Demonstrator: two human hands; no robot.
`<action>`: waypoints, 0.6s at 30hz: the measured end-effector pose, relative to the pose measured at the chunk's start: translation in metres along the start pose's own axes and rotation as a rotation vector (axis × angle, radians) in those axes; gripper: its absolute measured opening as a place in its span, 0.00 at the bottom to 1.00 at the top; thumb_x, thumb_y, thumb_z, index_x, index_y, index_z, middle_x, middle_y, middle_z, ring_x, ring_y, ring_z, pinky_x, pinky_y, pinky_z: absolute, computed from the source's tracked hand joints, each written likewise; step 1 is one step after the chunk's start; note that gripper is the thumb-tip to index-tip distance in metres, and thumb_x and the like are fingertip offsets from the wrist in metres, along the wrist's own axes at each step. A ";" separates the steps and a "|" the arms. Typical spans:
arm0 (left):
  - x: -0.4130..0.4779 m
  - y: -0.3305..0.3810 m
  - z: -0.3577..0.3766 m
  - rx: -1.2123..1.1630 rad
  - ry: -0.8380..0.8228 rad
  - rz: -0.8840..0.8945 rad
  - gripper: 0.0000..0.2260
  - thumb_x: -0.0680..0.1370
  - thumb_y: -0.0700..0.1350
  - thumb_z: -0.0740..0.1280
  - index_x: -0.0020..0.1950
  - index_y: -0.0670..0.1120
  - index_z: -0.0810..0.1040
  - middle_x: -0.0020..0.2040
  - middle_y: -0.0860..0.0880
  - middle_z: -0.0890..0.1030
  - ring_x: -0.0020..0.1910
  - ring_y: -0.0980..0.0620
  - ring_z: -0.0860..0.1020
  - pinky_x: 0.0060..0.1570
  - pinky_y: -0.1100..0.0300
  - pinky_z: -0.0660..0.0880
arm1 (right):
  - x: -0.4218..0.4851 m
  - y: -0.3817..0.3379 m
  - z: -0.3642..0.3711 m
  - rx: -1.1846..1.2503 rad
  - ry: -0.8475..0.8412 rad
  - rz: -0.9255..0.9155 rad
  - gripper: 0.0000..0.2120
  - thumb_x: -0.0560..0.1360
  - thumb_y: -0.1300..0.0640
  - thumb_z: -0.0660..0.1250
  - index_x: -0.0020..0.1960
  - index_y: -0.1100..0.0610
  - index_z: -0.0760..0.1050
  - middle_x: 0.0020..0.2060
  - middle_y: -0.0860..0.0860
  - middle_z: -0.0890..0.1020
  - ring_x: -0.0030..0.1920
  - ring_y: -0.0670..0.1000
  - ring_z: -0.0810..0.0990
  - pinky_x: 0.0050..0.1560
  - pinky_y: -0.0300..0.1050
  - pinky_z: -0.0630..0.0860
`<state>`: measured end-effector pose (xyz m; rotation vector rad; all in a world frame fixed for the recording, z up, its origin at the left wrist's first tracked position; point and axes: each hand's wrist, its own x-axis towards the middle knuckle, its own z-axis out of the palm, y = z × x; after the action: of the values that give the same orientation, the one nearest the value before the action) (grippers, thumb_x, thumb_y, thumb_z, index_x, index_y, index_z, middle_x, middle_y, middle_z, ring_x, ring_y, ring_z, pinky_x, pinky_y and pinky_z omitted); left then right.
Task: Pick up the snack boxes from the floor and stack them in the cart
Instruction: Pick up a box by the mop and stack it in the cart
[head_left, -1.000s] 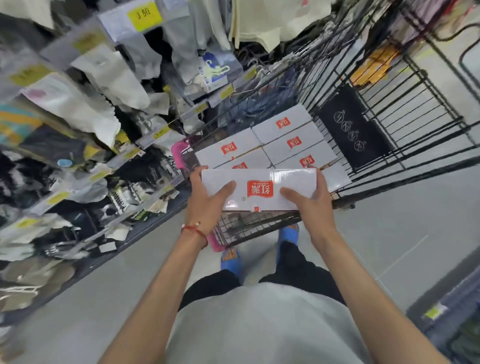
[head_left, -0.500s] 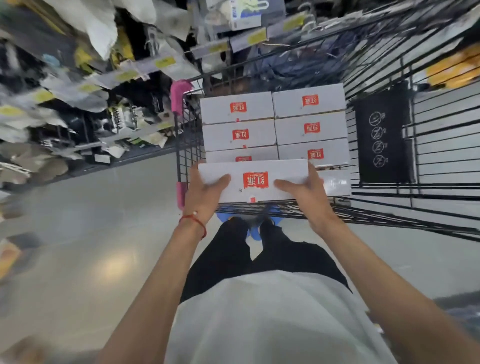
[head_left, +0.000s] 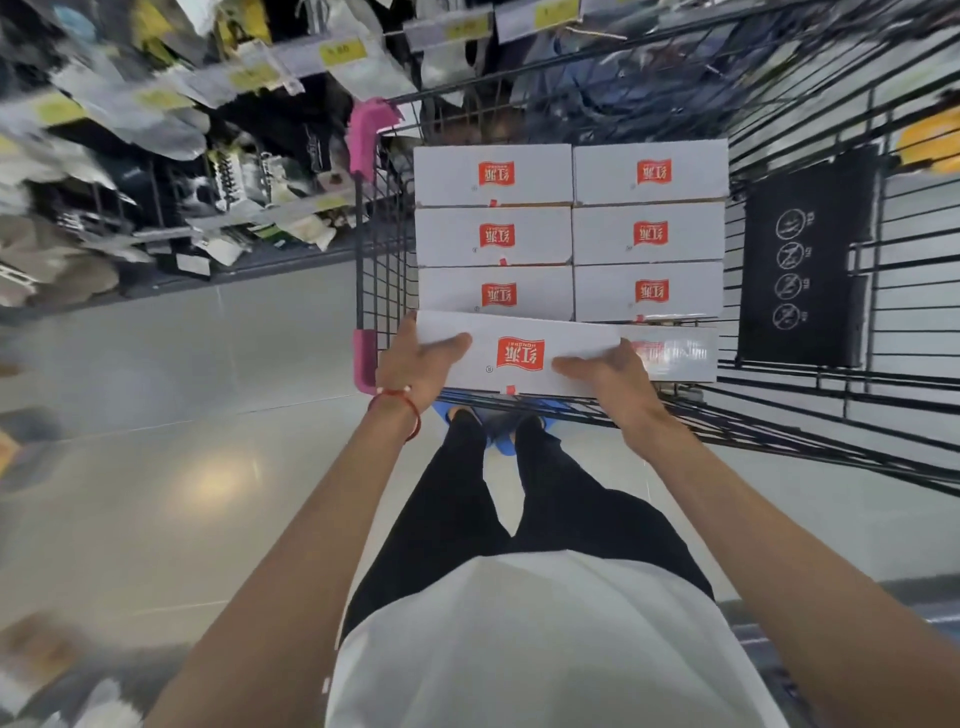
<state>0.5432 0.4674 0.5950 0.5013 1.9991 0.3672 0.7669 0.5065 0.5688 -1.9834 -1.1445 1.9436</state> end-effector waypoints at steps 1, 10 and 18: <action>0.002 -0.002 -0.001 0.019 -0.003 0.004 0.22 0.79 0.52 0.70 0.70 0.47 0.71 0.57 0.51 0.78 0.56 0.49 0.76 0.55 0.58 0.71 | 0.002 0.000 0.000 -0.004 0.011 0.005 0.13 0.76 0.62 0.75 0.51 0.47 0.75 0.48 0.41 0.82 0.49 0.39 0.80 0.38 0.24 0.75; 0.010 0.000 -0.011 0.121 0.014 0.046 0.29 0.70 0.66 0.68 0.65 0.50 0.77 0.59 0.49 0.83 0.58 0.44 0.81 0.62 0.46 0.77 | 0.000 0.004 0.003 -0.023 0.073 -0.003 0.12 0.75 0.53 0.77 0.50 0.44 0.75 0.49 0.40 0.81 0.52 0.44 0.80 0.59 0.44 0.77; 0.018 0.012 -0.021 0.210 0.035 0.054 0.25 0.80 0.62 0.64 0.71 0.47 0.75 0.70 0.46 0.77 0.67 0.42 0.75 0.61 0.57 0.69 | -0.002 -0.007 0.007 -0.133 0.205 -0.013 0.29 0.69 0.37 0.77 0.64 0.46 0.73 0.60 0.46 0.82 0.61 0.53 0.81 0.66 0.57 0.78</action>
<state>0.5194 0.4858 0.5957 0.6858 2.0720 0.2003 0.7583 0.5076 0.5729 -2.1757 -1.2569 1.6498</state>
